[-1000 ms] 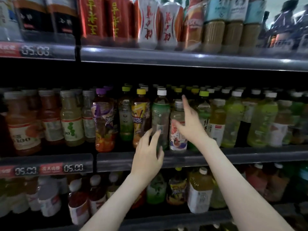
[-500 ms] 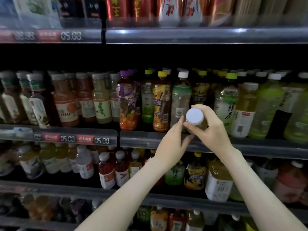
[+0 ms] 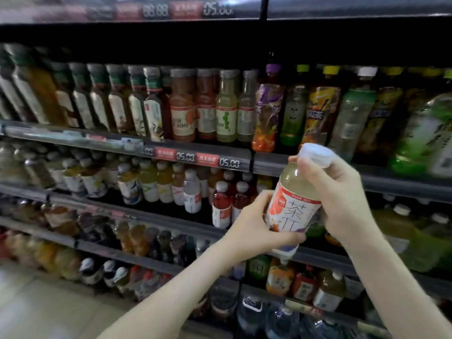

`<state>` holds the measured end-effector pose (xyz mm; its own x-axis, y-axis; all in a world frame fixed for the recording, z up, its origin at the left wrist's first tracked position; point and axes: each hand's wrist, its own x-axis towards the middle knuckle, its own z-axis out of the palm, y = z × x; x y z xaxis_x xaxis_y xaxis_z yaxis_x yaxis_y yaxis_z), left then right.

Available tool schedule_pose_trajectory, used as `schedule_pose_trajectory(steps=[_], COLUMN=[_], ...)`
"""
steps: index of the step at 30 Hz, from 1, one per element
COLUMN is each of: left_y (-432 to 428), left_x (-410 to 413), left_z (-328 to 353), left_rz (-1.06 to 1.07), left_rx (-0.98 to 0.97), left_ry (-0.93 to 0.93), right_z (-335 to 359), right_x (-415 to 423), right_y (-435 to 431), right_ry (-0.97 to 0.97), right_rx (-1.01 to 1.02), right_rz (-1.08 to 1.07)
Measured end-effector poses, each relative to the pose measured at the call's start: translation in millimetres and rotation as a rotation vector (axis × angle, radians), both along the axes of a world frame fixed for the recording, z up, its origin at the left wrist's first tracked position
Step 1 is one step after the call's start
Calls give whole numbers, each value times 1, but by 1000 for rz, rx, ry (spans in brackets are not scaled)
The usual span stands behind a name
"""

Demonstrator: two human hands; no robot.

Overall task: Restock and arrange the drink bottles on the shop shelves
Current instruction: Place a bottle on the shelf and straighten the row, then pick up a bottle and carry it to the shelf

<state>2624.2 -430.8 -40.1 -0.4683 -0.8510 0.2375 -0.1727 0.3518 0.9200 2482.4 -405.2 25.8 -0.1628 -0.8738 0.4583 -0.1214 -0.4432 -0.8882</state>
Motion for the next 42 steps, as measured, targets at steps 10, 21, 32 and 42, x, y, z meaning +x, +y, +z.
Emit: schedule_pose_trajectory(steps=[10, 21, 32, 42], left_y=[36, 5, -64, -134], left_x=[227, 333, 422, 529], left_z=[-27, -30, -51, -83], left_rz=[258, 298, 202, 215], left_rx=[158, 272, 559, 622], left_ry=[-35, -5, 41, -44], right_z=[-39, -59, -89, -141], right_x=[216, 323, 402, 496], right_y=[-13, -38, -149, -229], right_ry=[-40, 23, -67, -166], right_rx=[304, 420, 581, 774], right_rz=[196, 325, 533, 587])
